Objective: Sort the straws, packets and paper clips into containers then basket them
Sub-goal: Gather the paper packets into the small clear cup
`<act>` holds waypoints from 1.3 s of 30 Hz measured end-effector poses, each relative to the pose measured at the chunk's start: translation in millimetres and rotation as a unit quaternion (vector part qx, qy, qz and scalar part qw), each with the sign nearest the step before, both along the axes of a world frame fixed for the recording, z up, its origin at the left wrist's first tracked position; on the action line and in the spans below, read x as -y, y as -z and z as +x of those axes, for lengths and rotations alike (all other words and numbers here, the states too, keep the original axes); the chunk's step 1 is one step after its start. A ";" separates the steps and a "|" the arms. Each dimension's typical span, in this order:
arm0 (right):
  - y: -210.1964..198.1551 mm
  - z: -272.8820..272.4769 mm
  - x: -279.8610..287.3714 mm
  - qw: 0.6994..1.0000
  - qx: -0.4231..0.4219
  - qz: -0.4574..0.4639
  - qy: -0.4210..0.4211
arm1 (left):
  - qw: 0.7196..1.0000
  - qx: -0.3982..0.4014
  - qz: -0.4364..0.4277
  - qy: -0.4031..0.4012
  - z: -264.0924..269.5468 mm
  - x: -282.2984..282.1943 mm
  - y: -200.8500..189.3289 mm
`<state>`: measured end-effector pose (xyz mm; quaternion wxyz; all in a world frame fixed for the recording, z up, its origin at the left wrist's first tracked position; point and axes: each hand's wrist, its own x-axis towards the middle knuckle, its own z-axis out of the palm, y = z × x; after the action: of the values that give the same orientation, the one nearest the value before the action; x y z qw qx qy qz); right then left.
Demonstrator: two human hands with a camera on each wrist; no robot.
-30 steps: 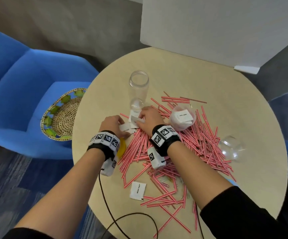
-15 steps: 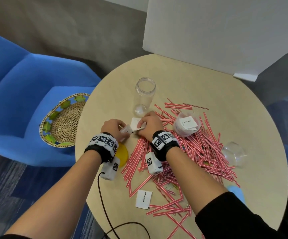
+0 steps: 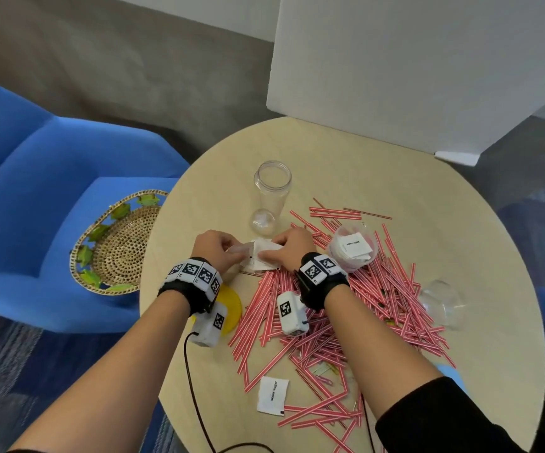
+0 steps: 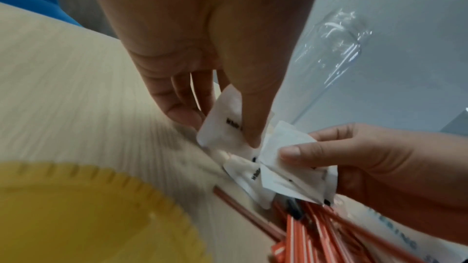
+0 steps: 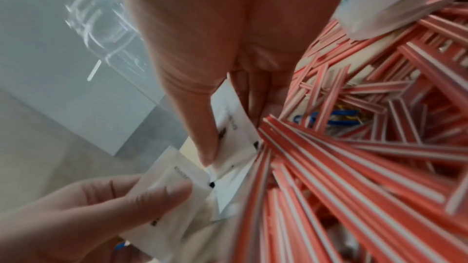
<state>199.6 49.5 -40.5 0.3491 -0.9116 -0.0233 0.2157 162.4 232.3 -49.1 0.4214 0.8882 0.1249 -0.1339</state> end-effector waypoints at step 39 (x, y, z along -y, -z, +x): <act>-32.8 -98.8 162.3 0.976 -0.034 0.186 0.104 | 0.930 -0.077 0.077 0.350 -145.1 107.7 -26.7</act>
<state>100.8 -112.9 -7.7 0.5336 -0.8205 0.0439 0.2006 17.3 124.7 -22.4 0.2674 0.8921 -0.1522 -0.3309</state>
